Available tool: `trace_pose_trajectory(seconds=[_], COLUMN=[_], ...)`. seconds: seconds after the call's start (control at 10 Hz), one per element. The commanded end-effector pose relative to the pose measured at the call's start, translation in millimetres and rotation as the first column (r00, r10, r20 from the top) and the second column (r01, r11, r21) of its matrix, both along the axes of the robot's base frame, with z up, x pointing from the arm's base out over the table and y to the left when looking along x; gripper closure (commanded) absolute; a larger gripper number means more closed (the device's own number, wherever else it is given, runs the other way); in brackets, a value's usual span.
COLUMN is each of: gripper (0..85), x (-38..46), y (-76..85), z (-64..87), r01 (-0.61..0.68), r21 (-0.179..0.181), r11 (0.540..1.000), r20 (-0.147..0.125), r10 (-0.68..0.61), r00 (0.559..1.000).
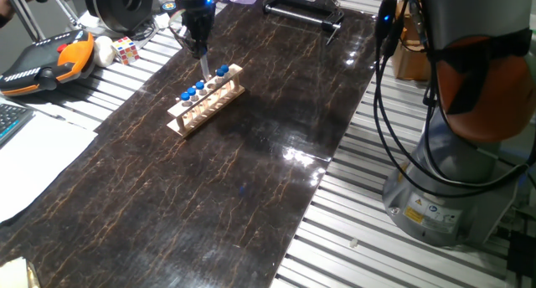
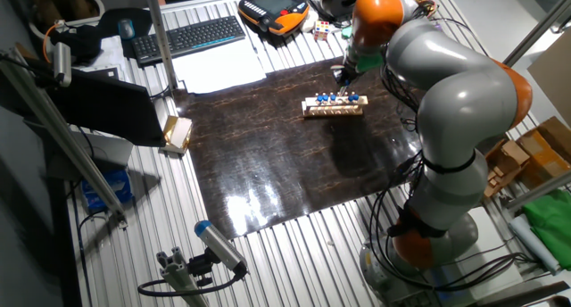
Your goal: Shake the test tube
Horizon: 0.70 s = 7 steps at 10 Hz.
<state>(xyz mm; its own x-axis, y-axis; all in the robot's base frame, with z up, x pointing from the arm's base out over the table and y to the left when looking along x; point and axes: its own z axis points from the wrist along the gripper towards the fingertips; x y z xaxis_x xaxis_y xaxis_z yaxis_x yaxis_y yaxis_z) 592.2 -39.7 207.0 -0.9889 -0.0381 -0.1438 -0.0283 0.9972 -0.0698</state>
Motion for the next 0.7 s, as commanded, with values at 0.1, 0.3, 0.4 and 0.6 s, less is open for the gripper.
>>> trace_pose_trajectory(seconds=[0.1, 0.3, 0.4, 0.6], gripper=[84.3, 84.3, 84.3, 84.3], x=[-1.6, -5.0, -7.2, -8.4], y=[-1.2, -0.3, 0.9, 1.5], z=[-6.3, -12.8, -15.1, -17.5], r01=[-0.005, -0.005, -0.004, -0.004], r21=[0.001, 0.004, 0.006, 0.004], r11=[1.0, 1.0, 1.0, 1.0], r20=[0.009, 0.018, 0.021, 0.022], r10=[0.005, 0.005, 0.004, 0.004], r00=[1.0, 1.0, 1.0, 1.0])
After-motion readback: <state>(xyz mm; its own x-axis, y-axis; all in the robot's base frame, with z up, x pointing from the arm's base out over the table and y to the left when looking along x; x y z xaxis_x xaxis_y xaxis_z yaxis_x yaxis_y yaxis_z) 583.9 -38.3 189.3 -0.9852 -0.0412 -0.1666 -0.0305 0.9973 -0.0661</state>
